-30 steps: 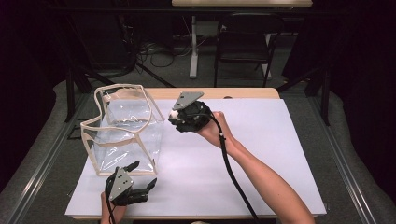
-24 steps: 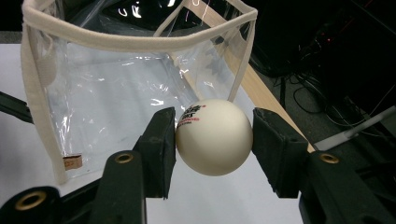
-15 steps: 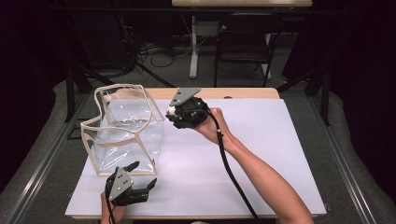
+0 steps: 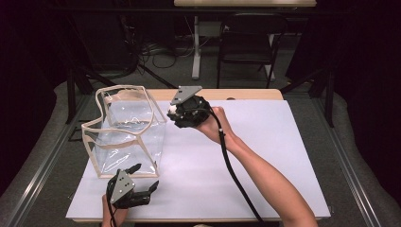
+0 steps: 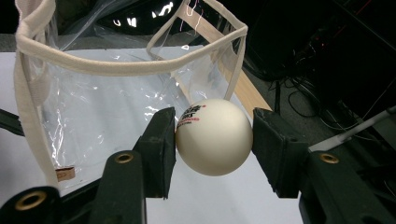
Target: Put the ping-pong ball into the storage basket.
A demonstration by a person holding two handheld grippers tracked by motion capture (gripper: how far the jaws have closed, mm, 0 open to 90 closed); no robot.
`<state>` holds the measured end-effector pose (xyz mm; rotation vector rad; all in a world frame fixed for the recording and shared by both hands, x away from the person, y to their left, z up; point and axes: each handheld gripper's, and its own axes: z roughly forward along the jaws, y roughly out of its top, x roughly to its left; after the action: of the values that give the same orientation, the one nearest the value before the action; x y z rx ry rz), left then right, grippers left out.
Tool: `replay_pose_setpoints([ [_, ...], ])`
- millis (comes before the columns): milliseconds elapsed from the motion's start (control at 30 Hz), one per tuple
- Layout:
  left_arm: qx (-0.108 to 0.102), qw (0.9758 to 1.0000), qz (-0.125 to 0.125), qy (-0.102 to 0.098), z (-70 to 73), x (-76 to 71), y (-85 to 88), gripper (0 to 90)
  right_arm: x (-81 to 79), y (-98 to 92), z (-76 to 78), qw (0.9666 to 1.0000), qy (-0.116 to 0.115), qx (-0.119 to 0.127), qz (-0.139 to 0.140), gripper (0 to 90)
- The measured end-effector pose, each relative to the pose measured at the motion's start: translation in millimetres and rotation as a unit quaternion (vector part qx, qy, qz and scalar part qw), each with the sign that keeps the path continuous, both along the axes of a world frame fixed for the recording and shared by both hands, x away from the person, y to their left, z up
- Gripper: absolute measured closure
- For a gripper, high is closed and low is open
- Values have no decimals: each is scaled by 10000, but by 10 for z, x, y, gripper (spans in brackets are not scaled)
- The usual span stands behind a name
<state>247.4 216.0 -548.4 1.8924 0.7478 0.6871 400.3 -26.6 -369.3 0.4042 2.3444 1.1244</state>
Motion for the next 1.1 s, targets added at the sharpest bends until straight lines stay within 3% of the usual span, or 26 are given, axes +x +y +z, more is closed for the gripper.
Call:
replay_pose_setpoints([
  [1100, -1, 10000, -7, 0, 0, 0, -1, 160, 44, 169, 249, 9999, -141, 3, 57, 509],
])
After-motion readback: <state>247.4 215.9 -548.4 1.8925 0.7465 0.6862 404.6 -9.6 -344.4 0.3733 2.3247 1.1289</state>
